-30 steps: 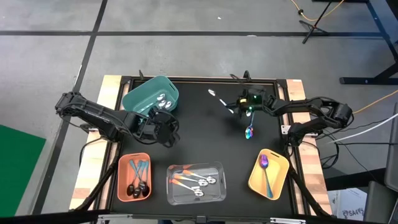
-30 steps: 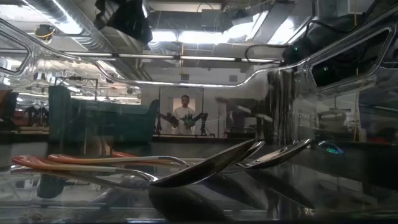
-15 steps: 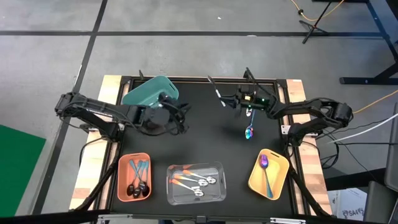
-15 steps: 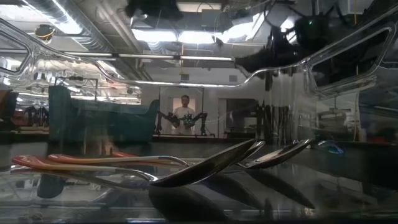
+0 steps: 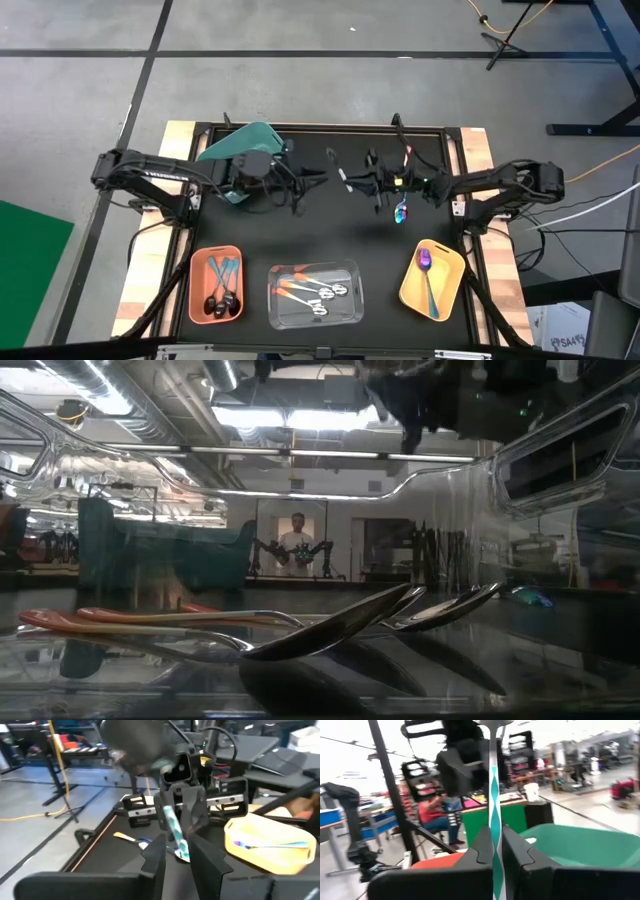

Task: Sort silverware by color (type)
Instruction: Put the white-green spoon into the blue bin

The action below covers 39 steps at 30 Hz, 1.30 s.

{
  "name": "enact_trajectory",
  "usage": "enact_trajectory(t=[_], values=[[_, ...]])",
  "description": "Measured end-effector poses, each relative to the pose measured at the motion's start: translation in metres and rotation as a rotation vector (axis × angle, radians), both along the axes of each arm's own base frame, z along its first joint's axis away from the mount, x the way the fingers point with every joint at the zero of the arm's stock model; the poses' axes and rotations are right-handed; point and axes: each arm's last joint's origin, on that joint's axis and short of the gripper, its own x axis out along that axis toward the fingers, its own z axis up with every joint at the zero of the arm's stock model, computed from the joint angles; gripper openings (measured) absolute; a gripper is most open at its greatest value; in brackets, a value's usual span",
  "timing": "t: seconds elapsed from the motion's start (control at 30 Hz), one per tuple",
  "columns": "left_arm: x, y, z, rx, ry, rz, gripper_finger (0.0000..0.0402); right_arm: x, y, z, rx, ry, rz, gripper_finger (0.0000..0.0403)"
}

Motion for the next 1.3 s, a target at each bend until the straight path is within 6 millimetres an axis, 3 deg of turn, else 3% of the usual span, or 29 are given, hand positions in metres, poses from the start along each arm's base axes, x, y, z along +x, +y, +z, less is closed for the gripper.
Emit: enact_trajectory(t=[0.47, 0.9, 1.3], values=[[0.011, -0.004, -0.007, -0.002, -0.008, -0.087, 0.0076, 0.009, 0.03, 0.013, -0.059, -0.045, 0.125, 0.0004], [0.018, -0.006, -0.007, -0.007, -0.055, -0.142, 0.0076, 0.008, 0.032, 0.013, -0.08, -0.045, 0.211, 0.0003], [0.029, -0.013, -0.017, 0.157, -0.036, -0.337, 0.0076, 0.007, 0.036, 0.012, -0.119, -0.041, 0.361, 0.0005]])
